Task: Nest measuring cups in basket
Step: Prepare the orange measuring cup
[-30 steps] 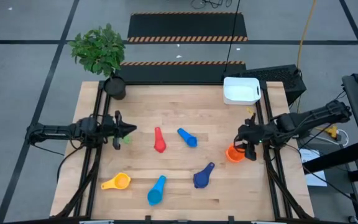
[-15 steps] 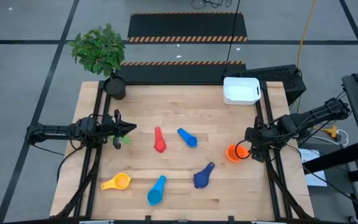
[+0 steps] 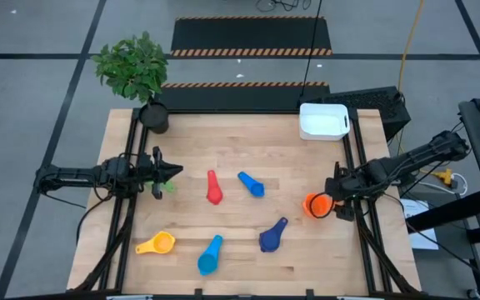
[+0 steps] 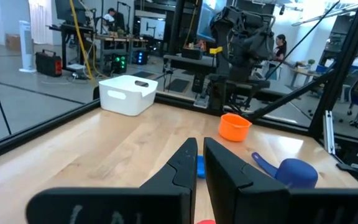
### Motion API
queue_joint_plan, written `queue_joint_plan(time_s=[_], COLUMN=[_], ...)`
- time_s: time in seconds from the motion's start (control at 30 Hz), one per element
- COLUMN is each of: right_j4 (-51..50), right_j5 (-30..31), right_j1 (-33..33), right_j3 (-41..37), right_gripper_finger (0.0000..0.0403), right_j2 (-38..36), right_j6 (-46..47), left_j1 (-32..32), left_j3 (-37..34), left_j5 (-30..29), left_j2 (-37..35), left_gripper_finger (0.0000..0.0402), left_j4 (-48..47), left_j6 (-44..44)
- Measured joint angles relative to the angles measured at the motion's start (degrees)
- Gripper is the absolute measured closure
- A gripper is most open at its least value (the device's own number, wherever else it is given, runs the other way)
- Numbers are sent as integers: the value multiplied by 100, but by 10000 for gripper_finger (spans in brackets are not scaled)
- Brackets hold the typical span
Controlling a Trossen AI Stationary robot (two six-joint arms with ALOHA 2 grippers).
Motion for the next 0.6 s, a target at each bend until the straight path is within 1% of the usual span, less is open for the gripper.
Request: queue_joint_plan(time_s=[0.27, 0.43, 0.6], right_j4=[-18, -10, 36], right_j5=[-2, 21, 45], right_j1=[1, -1, 1], right_j3=[2, 4, 4], right_gripper_finger=[71, 71, 83], right_j2=[872, 1094, 1236], right_j6=[-261, -451, -602], left_j1=[0, 0, 0], left_j3=[2, 0, 0], left_j5=[-1, 0, 0], left_j2=[0, 0, 0], left_gripper_finger=[369, 369, 369], left_j4=[-1, -1, -1], left_j6=[0, 0, -1])
